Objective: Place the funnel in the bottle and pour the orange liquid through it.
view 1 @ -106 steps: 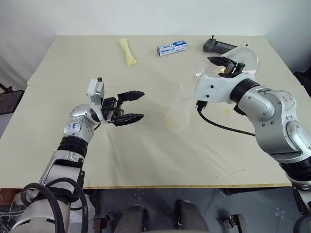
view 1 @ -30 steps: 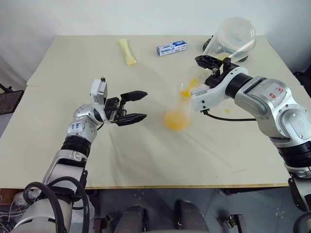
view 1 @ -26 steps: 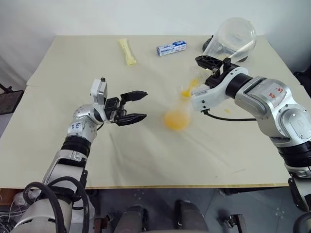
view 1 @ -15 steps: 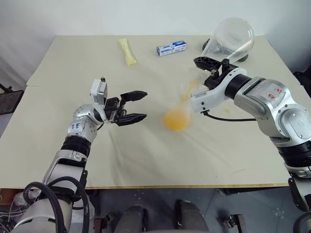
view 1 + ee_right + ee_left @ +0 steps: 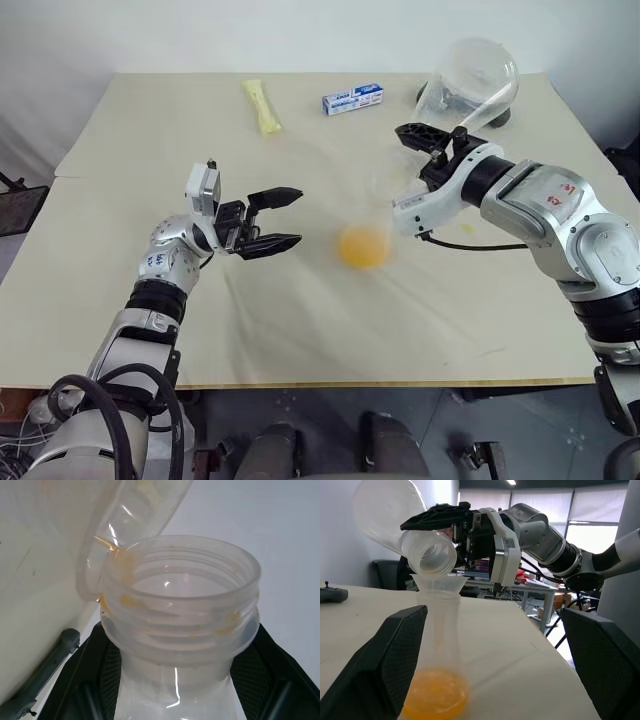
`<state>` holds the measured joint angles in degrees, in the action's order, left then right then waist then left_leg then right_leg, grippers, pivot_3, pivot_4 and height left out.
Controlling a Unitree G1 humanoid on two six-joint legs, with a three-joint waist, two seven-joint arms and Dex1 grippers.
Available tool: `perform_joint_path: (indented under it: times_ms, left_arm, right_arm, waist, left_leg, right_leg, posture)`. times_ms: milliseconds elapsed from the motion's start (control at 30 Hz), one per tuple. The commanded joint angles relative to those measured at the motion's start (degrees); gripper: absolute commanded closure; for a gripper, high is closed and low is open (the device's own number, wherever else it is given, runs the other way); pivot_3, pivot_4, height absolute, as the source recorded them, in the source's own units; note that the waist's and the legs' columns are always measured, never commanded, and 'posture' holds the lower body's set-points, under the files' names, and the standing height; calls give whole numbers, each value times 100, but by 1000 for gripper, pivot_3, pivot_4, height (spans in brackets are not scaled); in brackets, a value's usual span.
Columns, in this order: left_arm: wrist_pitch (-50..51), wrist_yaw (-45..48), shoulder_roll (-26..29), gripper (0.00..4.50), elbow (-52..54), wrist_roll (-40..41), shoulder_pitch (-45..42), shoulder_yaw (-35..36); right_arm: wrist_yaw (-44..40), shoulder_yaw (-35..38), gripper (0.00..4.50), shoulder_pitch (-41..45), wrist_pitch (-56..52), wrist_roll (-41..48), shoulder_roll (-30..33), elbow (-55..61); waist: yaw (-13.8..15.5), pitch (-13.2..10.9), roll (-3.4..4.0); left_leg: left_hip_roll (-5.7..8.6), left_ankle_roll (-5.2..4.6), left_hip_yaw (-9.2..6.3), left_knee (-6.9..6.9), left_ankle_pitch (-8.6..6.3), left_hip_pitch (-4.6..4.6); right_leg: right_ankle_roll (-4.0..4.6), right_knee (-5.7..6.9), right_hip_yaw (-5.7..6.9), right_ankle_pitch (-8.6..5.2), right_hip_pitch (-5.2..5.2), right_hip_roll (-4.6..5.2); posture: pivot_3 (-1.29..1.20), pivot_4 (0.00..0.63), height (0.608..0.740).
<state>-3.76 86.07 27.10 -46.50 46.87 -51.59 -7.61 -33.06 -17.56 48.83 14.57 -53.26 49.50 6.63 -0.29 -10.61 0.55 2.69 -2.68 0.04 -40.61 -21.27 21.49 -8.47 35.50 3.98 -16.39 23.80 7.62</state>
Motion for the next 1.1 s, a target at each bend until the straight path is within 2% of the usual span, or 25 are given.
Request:
perform_joint_path:
  times_ms: [33,633,867,1100]
  left_arm:
    - [-4,643,38,0,39,23,-156,136]
    - [-28,643,39,0,55,32,-121,126]
    - [-84,643,-39,0,-139,-26,-295,120]
    - [-39,643,-3,0,-151,-32,-269,135]
  right_arm:
    - [163,272,1965,192,129,-91,141,137]
    - [-60,512,1965,90,-135,133,-66,317]
    - [-793,1074,1965,-265,-1457,1169,-753,787]
    - [-1420,1833,1965,-602,-3923,2289,-1861,1836]
  waist:
    - [1,0,0]
    - [0,0,0]
    - [8,0,0]
    - [4,0,0]
  left_leg:
    - [0,0,0,0,0,0]
    - [0,0,0,0,0,0]
    - [-1,0,-5,-6,0,0]
    - [-4,3,-17,-19,-2,2]
  right_leg:
    - [0,0,0,0,0,0]
    - [0,0,0,0,0,0]
    - [0,4,8,0,-3,0]
    - [0,14,19,0,-5,-1]
  posture:
    - [0,150,740]
    - [0,150,740]
    - [0,150,740]
    - [0,150,740]
